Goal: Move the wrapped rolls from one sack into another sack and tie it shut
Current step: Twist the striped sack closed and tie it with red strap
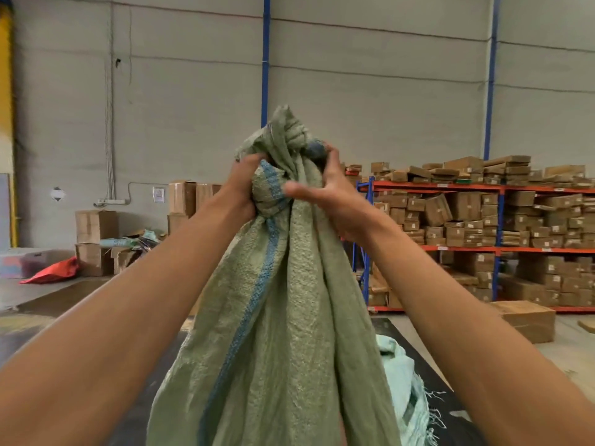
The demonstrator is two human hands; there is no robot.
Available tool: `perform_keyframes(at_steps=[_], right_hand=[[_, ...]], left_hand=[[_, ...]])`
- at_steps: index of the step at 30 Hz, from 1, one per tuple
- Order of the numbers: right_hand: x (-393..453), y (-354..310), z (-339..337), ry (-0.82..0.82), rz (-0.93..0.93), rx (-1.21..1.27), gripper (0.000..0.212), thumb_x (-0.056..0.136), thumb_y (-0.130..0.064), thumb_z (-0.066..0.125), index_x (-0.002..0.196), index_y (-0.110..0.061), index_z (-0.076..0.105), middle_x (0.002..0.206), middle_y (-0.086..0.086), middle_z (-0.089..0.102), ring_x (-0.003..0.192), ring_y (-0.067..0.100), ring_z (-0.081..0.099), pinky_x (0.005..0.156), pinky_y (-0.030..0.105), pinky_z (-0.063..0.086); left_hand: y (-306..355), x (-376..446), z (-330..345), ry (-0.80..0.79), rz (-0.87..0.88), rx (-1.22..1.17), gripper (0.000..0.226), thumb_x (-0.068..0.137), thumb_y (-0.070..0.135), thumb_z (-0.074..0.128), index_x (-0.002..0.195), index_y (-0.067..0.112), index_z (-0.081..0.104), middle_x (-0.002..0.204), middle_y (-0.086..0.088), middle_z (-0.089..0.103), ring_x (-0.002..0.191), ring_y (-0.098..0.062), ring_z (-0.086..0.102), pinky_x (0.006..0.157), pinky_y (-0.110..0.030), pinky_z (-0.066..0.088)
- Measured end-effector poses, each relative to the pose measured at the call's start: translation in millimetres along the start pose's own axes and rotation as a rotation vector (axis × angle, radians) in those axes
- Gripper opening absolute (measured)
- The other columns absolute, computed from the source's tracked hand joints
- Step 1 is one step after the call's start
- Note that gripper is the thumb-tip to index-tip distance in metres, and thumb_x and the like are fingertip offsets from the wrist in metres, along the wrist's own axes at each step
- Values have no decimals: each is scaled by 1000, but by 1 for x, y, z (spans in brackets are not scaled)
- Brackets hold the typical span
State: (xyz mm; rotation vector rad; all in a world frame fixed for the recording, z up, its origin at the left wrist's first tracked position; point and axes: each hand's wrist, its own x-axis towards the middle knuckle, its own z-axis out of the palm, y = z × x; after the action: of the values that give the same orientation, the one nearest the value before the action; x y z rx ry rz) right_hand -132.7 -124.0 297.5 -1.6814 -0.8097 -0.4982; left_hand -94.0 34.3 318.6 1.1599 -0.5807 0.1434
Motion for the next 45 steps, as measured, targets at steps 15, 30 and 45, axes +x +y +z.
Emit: perform_keyframes(at_steps=[15,30,45], right_hand=[[28,-19,-9,540,121,-143,53,74,-72,67,81,-20,65,86,0,71,88,19,67,86,36,55],[56,-45,-5,181,-21,172,54,71,-7,78,120,-7,56,110,19,67,94,32,69,84,43,59],[56,-24,30,745,122,565,48,66,-27,76,106,-3,66,105,16,71,94,30,70,85,41,60]], left_hand=[[23,-1,-23,-236,341,690,47,87,17,72,129,26,52,122,-1,59,109,-21,64,85,-35,59],[61,2,8,-52,418,104,59,66,0,54,122,17,49,96,-15,59,86,-29,61,77,-39,56],[-101,-71,-53,-358,-259,415,103,48,45,94,135,20,46,120,-2,69,106,-14,69,97,-30,52]])
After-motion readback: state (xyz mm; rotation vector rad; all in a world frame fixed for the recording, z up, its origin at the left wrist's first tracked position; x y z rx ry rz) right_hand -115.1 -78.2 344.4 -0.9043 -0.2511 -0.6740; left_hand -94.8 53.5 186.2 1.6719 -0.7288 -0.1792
